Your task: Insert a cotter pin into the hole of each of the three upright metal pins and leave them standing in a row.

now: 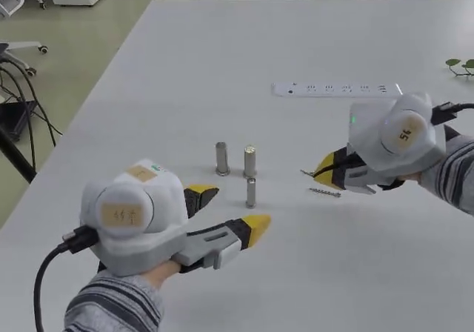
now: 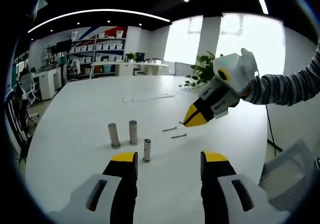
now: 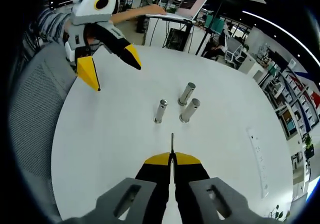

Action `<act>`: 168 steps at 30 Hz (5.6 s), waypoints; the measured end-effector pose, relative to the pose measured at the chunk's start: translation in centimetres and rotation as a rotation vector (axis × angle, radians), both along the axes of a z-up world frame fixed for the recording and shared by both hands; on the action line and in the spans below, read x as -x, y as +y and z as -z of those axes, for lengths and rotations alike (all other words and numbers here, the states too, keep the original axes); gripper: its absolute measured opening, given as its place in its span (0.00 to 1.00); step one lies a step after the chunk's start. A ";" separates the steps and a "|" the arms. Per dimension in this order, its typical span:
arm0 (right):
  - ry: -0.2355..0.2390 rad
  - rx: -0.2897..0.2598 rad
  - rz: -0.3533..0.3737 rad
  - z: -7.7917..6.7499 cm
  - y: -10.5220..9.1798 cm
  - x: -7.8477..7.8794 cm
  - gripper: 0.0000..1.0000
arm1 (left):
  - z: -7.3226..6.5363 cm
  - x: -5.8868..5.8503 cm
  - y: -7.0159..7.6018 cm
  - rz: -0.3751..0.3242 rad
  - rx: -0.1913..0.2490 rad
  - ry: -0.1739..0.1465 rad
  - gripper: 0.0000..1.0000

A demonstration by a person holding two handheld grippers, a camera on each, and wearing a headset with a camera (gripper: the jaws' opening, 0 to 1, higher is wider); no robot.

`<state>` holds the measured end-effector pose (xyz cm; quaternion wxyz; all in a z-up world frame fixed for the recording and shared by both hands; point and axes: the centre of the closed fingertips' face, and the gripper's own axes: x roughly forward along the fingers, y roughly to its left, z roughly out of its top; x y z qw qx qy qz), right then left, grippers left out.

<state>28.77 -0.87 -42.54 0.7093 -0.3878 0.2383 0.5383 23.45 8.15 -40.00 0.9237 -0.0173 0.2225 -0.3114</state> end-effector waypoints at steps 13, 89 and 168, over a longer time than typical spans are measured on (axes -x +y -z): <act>-0.087 0.010 -0.163 -1.0 3.0 4.2 0.00 | -0.7 0.4 -1.3 0.046 0.059 0.024 0.30; -0.066 -0.054 -0.248 -2.4 5.0 8.9 0.00 | -1.5 3.6 -3.3 0.276 0.031 -0.035 0.00; 0.036 0.043 0.191 4.3 4.5 -0.8 0.00 | 7.9 -7.7 -0.8 0.012 -0.192 -0.013 0.14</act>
